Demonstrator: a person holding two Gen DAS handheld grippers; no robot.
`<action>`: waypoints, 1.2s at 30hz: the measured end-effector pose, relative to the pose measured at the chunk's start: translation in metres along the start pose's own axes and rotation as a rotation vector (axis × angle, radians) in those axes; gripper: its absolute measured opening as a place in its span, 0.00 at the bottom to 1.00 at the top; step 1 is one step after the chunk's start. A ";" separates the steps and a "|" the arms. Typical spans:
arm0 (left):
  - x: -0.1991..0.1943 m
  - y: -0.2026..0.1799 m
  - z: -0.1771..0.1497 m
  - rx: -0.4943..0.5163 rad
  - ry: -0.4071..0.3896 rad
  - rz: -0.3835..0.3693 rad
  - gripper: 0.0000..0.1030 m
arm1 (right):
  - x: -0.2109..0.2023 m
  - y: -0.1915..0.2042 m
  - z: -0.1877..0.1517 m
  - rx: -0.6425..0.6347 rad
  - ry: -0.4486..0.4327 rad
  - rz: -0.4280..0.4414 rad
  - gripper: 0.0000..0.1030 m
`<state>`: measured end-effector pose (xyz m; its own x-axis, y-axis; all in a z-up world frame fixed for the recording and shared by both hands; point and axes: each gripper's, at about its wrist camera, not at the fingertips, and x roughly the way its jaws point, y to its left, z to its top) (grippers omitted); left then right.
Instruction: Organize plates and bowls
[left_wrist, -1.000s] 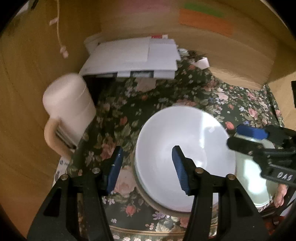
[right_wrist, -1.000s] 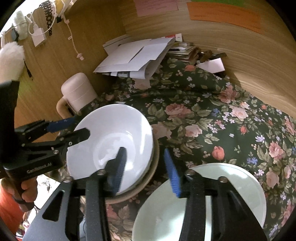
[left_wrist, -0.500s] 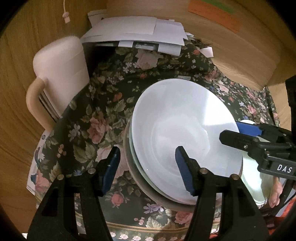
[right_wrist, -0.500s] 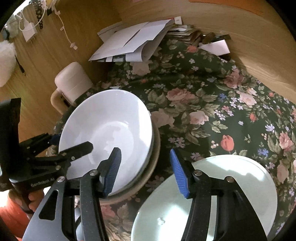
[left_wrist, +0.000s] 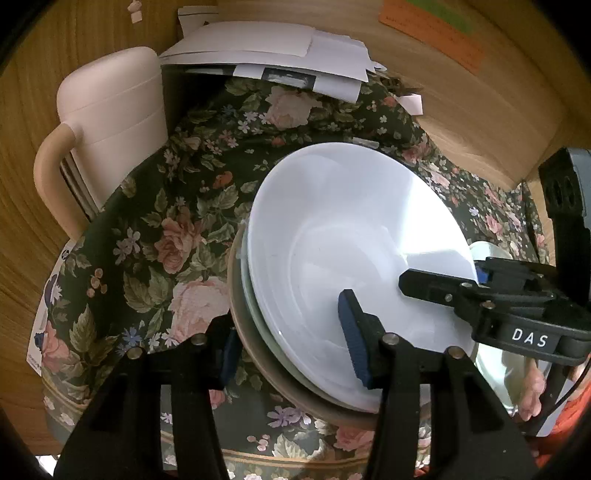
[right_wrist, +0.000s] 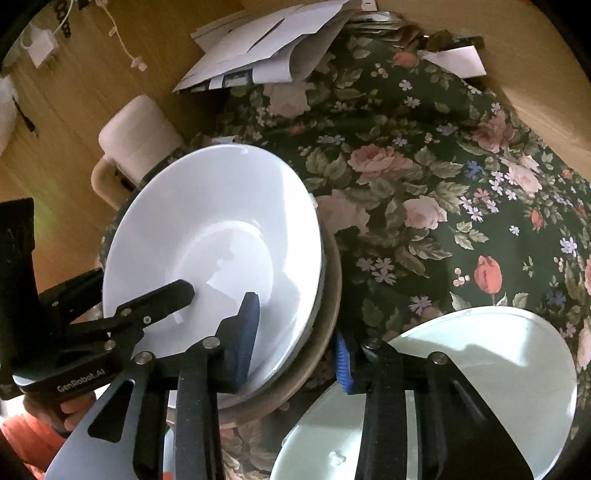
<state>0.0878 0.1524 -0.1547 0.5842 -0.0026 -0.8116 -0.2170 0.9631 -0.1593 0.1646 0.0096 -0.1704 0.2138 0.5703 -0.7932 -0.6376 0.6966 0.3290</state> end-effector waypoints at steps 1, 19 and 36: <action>0.000 0.000 0.000 -0.002 -0.001 0.000 0.47 | 0.001 0.000 0.000 0.000 -0.001 -0.002 0.32; -0.015 -0.022 0.013 0.005 -0.043 -0.008 0.46 | -0.032 -0.006 -0.005 0.042 -0.077 -0.032 0.32; -0.032 -0.097 0.020 0.136 -0.086 -0.087 0.46 | -0.103 -0.048 -0.027 0.128 -0.203 -0.107 0.32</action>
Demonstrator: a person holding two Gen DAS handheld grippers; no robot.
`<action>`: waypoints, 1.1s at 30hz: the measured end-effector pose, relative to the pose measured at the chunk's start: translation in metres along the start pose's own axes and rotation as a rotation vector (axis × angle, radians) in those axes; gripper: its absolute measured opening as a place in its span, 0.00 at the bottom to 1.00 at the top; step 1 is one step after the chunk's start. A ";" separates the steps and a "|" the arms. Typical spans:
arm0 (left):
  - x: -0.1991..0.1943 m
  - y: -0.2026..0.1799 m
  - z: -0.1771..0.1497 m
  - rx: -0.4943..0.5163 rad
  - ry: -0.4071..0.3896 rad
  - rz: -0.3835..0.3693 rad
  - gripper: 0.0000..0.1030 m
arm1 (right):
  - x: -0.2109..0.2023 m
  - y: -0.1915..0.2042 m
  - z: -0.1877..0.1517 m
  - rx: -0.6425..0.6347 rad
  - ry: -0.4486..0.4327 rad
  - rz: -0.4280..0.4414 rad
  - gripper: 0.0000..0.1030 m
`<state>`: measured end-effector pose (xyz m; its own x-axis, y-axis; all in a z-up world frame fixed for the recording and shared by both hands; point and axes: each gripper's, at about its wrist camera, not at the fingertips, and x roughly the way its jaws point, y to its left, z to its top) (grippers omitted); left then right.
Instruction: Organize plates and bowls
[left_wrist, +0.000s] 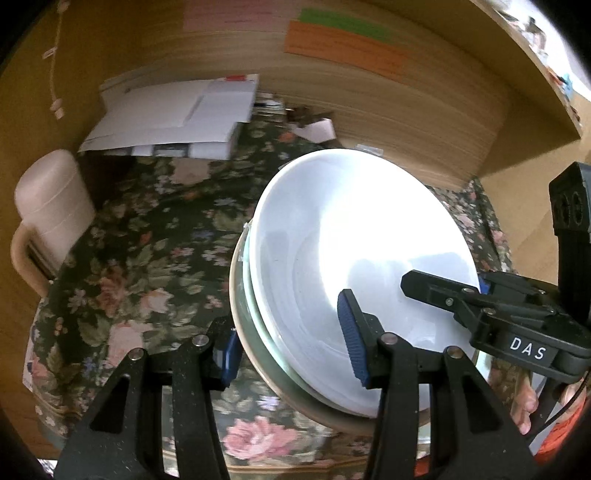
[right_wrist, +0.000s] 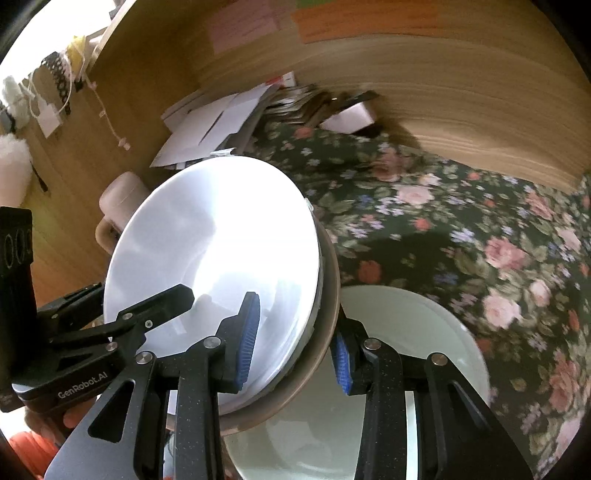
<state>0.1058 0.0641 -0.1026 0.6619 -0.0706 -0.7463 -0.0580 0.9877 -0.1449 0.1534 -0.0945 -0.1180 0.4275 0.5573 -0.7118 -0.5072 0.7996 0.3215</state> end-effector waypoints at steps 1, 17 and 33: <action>0.001 -0.006 0.000 0.010 0.002 -0.007 0.46 | -0.003 -0.003 -0.002 0.005 -0.003 -0.005 0.32; 0.010 -0.068 -0.018 0.099 0.049 -0.080 0.46 | -0.045 -0.052 -0.037 0.101 -0.041 -0.075 0.32; 0.029 -0.072 -0.024 0.095 0.121 -0.081 0.46 | -0.038 -0.068 -0.050 0.158 -0.008 -0.076 0.32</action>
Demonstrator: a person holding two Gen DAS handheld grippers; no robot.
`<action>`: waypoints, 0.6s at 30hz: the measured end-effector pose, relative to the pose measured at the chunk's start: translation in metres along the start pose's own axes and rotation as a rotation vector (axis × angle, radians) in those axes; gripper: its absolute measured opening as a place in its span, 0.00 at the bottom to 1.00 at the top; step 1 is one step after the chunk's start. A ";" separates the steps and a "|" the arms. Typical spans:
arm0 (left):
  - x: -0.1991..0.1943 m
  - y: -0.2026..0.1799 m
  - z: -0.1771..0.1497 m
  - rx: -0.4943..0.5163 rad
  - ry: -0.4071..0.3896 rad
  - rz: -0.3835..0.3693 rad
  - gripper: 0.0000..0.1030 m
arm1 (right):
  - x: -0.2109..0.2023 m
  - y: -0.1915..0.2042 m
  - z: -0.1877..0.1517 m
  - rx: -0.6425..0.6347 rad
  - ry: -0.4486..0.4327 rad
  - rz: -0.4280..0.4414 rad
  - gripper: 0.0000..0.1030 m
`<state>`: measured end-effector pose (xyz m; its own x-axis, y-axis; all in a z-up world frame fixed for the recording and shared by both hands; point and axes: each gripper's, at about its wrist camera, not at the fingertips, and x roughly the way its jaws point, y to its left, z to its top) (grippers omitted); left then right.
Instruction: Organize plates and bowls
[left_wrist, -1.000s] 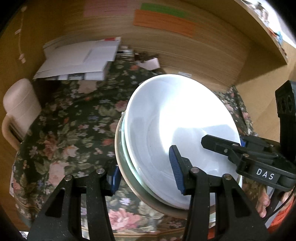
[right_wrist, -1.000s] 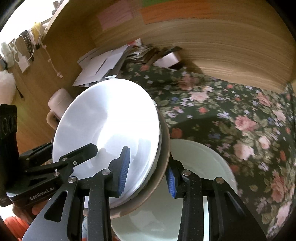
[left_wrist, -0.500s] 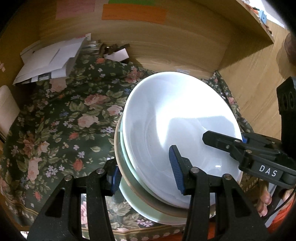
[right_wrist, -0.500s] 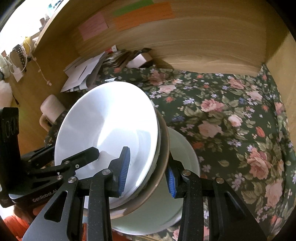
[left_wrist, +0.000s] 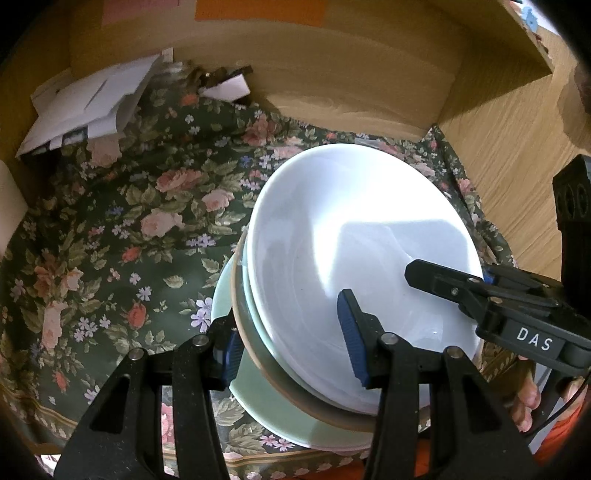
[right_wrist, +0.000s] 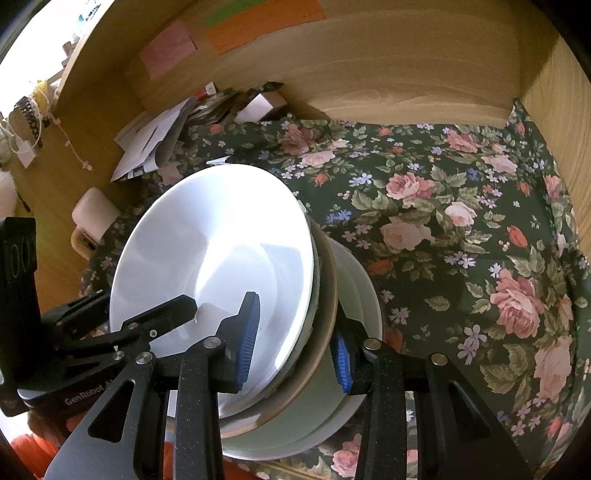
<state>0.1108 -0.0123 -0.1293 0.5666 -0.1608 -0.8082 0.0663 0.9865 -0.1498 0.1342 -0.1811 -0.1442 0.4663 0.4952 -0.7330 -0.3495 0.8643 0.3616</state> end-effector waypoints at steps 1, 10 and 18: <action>0.000 0.000 0.000 0.004 -0.006 -0.003 0.46 | 0.002 -0.001 -0.001 0.004 0.006 -0.001 0.32; -0.012 0.000 0.000 0.046 -0.086 0.047 0.50 | -0.006 0.001 -0.006 -0.051 -0.035 -0.025 0.36; -0.048 0.000 0.007 0.042 -0.211 0.057 0.55 | -0.043 0.014 -0.001 -0.104 -0.171 -0.091 0.42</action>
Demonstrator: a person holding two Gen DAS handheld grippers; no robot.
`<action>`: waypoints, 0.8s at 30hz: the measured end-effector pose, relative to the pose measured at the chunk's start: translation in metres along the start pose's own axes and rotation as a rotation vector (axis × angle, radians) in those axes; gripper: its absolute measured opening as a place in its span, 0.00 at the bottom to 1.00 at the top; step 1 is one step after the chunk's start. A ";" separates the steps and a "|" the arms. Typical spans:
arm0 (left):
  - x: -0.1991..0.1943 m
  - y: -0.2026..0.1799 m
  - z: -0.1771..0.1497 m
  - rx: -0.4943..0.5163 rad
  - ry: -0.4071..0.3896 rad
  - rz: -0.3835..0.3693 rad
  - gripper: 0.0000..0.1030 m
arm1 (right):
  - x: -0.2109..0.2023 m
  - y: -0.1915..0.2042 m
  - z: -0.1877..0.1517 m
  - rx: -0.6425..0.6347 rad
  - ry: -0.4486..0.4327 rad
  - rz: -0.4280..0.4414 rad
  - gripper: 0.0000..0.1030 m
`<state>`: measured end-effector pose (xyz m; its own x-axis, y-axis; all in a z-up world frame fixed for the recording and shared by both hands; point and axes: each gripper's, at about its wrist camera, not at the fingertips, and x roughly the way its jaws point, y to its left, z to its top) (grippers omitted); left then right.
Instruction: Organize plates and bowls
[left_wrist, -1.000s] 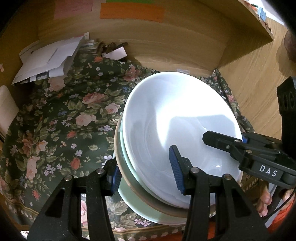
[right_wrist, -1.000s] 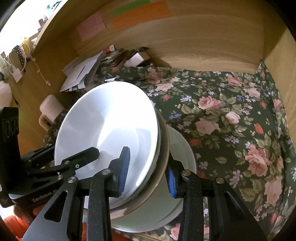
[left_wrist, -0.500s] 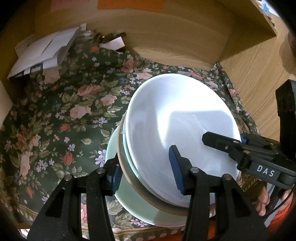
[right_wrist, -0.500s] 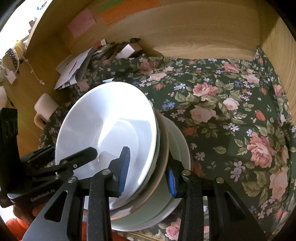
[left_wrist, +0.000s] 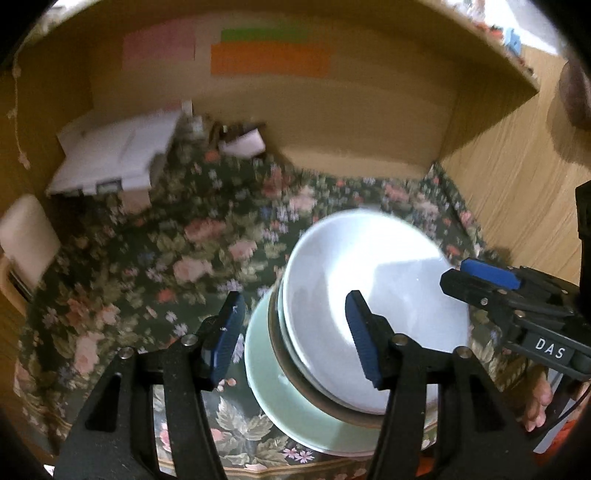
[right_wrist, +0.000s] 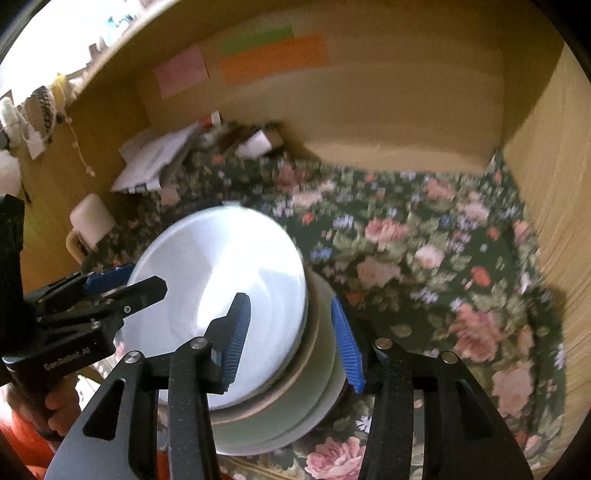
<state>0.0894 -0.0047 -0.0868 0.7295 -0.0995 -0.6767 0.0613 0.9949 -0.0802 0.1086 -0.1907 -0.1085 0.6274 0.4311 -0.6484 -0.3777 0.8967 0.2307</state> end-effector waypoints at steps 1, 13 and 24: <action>-0.008 -0.001 0.002 0.000 -0.027 -0.005 0.55 | -0.006 0.002 0.002 -0.006 -0.020 0.000 0.42; -0.087 -0.010 0.009 0.004 -0.293 -0.006 0.71 | -0.087 0.040 0.012 -0.091 -0.337 0.026 0.72; -0.130 -0.016 -0.006 0.026 -0.466 0.058 0.99 | -0.110 0.046 0.002 -0.098 -0.448 0.025 0.99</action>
<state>-0.0107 -0.0073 -0.0020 0.9600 -0.0312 -0.2781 0.0240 0.9993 -0.0295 0.0233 -0.1967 -0.0252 0.8414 0.4731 -0.2611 -0.4461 0.8808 0.1584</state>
